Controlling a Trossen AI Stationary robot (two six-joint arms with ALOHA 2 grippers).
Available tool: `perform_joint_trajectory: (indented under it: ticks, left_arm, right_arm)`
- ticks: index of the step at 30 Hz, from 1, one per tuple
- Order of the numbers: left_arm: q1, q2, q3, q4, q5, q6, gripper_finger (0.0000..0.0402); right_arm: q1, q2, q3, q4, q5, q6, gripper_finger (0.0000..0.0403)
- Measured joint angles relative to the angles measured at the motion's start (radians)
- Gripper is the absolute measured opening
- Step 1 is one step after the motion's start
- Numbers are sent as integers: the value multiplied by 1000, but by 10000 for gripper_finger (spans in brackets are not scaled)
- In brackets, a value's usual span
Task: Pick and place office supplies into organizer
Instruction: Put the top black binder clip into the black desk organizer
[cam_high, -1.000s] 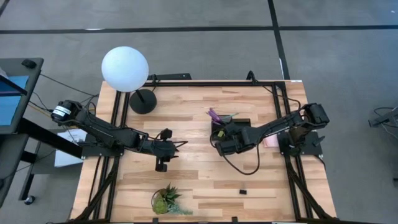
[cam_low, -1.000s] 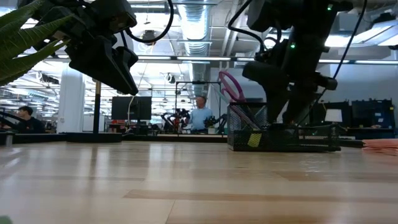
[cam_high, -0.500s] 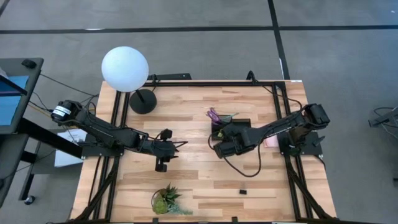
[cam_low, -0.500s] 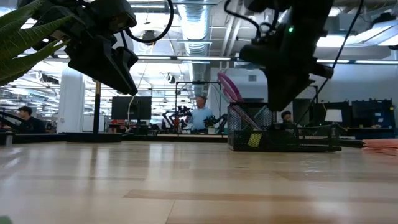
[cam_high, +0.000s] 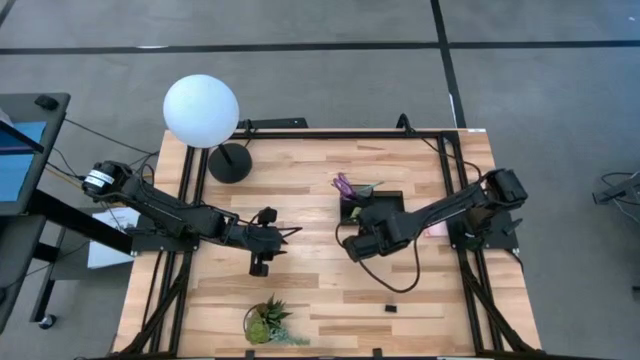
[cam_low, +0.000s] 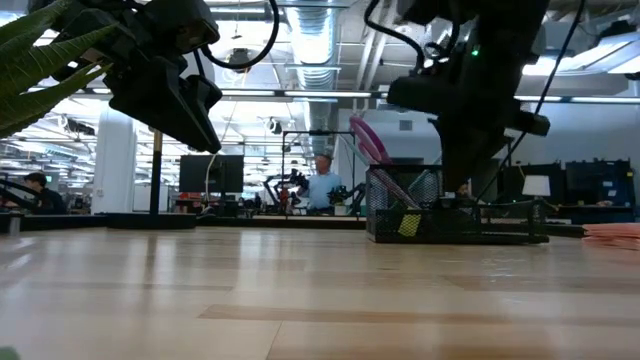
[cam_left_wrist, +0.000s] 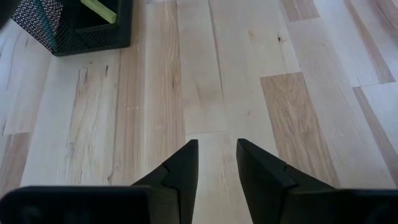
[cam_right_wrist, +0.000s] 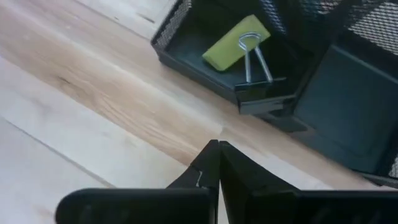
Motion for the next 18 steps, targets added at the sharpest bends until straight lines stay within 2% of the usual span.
perform_joint_trajectory:
  ticks: [6,9,18]
  left_arm:
    - [0,0,0,-1,0,0,105]
    - [0,0,0,-2,3,0,105]
    - [0,0,0,-15,4,1,105]
  right_arm:
    - [-27,66,1,18,-3,-14,1]
    - [-37,88,0,-3,38,-16,1]
    - [-82,31,6,-39,153,-51,0]
